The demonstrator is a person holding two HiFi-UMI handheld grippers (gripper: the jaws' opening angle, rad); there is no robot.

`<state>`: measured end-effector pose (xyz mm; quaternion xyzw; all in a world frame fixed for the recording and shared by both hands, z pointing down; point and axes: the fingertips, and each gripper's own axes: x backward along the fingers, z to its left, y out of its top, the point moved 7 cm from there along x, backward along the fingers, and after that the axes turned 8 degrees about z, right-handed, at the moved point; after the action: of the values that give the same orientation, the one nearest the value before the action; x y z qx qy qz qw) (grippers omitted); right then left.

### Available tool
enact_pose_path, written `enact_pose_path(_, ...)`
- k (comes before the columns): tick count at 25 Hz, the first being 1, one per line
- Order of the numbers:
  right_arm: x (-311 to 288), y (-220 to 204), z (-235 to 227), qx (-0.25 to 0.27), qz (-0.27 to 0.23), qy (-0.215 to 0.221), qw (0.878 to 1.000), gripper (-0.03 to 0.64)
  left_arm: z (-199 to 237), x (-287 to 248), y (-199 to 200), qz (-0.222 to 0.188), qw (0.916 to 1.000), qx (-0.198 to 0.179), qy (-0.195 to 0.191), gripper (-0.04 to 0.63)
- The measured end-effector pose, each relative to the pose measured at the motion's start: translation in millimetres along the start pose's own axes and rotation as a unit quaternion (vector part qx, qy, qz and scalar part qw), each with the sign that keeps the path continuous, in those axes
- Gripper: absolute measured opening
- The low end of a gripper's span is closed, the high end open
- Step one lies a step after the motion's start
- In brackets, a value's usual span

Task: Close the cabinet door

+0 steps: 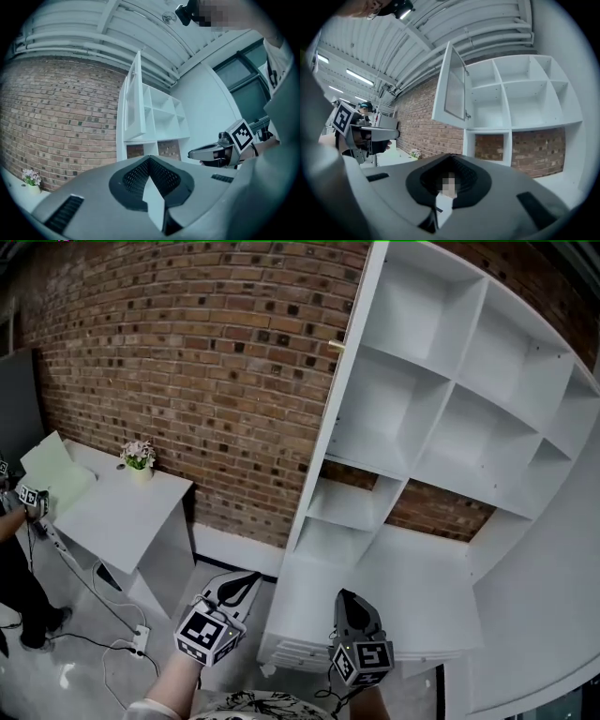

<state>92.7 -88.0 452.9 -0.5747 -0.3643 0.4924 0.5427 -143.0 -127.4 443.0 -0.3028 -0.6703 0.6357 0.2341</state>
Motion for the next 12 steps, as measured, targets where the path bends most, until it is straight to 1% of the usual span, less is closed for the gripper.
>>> enact_pose_path(2,-6.8,2.4,-18.0,-0.001,-0.002,0.013,1.000,0.005,-2.9,-15.7,5.9,-0.006,0.9999,0.008,0.012,0.014)
enact_pose_path(4,-12.0,3.4,-36.0,0.012,-0.008,0.023,1.000,0.005,-3.9,-27.9,8.5,-0.018,0.9993,0.023,0.022,0.014)
enact_pose_path(7,-25.7,8.6,-59.3,0.016,-0.014,0.028,0.999,0.005,3.7,-44.8,13.3,-0.035,0.9981,0.041,0.029,0.014)
enact_pose_path(9,-34.4,12.7,-69.4,0.009,-0.016,0.033,0.999,0.005,10.6,-53.5,21.5,-0.044,0.9977,0.043,0.030,0.014)
enact_pose_path(12,-44.9,20.3,-75.4,0.010,-0.021,0.037,0.999,0.005,22.9,-60.5,41.7,-0.060,0.9969,0.034,0.038,0.014)
